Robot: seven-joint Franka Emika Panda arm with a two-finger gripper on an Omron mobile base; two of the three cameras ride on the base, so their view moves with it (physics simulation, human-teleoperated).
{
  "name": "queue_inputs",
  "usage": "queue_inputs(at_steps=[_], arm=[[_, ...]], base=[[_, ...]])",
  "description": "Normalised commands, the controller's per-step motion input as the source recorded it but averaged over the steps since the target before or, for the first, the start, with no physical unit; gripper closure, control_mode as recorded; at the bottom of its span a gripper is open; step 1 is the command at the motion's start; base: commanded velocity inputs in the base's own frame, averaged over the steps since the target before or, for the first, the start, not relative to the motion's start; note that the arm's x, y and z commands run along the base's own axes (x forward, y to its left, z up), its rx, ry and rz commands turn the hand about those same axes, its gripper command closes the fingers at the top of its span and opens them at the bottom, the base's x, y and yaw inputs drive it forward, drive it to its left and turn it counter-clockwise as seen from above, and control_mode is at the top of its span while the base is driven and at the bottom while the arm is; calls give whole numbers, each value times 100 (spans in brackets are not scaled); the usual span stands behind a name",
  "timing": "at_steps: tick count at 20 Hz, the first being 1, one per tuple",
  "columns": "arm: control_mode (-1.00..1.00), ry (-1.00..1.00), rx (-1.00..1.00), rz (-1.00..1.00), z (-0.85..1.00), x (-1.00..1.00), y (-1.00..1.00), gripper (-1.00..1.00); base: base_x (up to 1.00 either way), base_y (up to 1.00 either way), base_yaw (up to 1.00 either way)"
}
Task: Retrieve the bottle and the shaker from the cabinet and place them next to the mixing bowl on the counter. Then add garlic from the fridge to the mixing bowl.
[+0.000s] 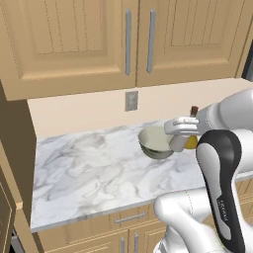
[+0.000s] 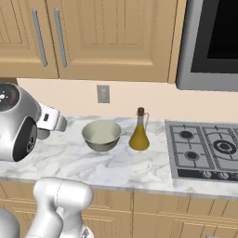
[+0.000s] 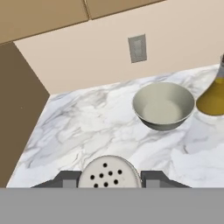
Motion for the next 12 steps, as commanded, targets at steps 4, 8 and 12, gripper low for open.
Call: queue_inputs(at_steps=[4,8,12], arm=[[100,0,0,0,0,0,0,100],[100,0,0,0,0,0,0,100],[100,0,0,0,0,0,0,100]], base=[[0,0,0],[0,0,0],[0,0,0]])
